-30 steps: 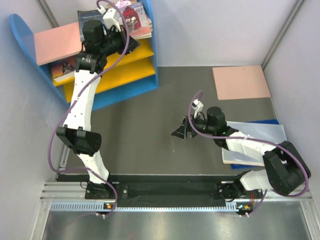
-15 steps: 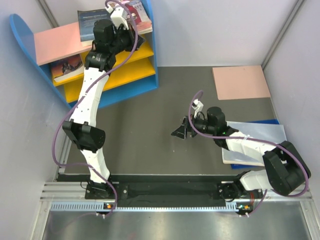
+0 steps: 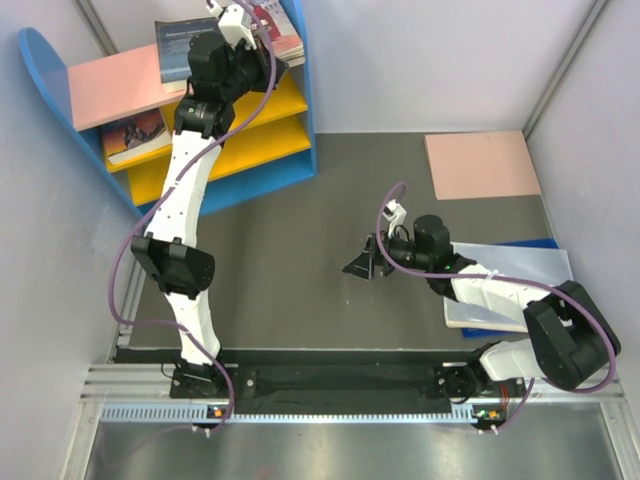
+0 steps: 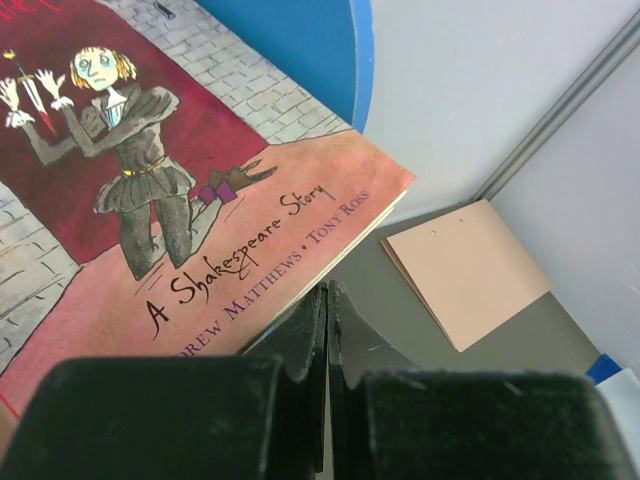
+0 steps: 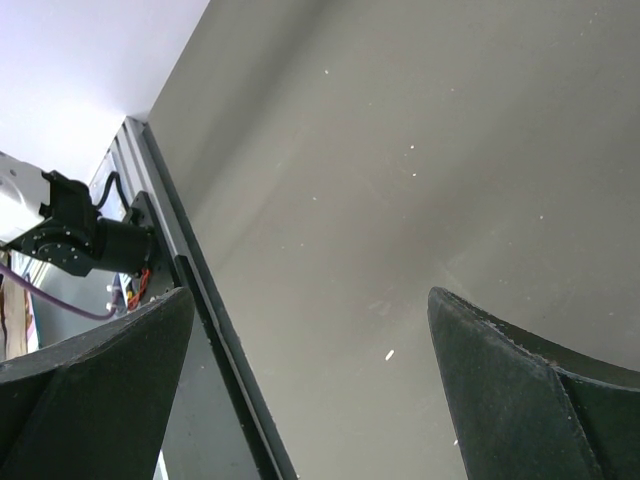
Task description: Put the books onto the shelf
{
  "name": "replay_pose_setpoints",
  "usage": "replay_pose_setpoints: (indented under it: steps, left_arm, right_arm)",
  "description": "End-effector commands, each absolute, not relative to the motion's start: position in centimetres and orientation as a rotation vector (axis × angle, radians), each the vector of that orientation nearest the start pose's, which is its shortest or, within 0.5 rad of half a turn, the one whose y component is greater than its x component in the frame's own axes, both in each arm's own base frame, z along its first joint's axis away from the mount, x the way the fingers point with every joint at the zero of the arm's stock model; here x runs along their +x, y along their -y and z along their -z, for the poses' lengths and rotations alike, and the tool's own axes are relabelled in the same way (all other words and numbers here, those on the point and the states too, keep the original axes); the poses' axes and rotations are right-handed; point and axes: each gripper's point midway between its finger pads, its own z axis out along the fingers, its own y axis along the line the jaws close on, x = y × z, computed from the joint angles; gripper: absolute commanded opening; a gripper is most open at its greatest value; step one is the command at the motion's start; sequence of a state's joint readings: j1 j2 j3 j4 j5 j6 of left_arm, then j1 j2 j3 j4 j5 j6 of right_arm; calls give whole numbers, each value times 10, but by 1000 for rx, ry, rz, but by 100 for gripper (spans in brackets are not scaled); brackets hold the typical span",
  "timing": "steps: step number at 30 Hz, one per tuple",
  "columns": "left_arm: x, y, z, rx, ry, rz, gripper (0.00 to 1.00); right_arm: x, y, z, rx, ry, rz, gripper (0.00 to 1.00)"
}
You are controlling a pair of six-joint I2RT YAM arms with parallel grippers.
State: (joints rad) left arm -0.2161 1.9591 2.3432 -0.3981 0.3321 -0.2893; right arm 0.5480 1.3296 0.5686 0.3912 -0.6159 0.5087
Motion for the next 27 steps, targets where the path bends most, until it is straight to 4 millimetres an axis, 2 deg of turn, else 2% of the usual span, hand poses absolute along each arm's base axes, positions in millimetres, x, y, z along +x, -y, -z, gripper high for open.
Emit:
replay_pose_setpoints:
  steps: [1,9,17,23,27]
  left_arm:
    - [542,189,-479,196,-1531,653,0]
    - [546,190,-484,176,-1506,670,0]
    - [536,194,-491,214,-1494,696,0]
    - [505,208,-491,310,-1512,790,0]
    - [466,203,-495,351,-1534,803,0]
  right_arm:
    - [240,-293,-146,-524,-1979,-1297,100]
    - [239,-292,-145,-524,-1979,-1297,100]
    - [239,-292,-145,-523,-1979,-1298,100]
    - [239,-292,-145,-524,-1977,-1297,100]
    - [239,-292,-145,-525,-1977,-1298,100]
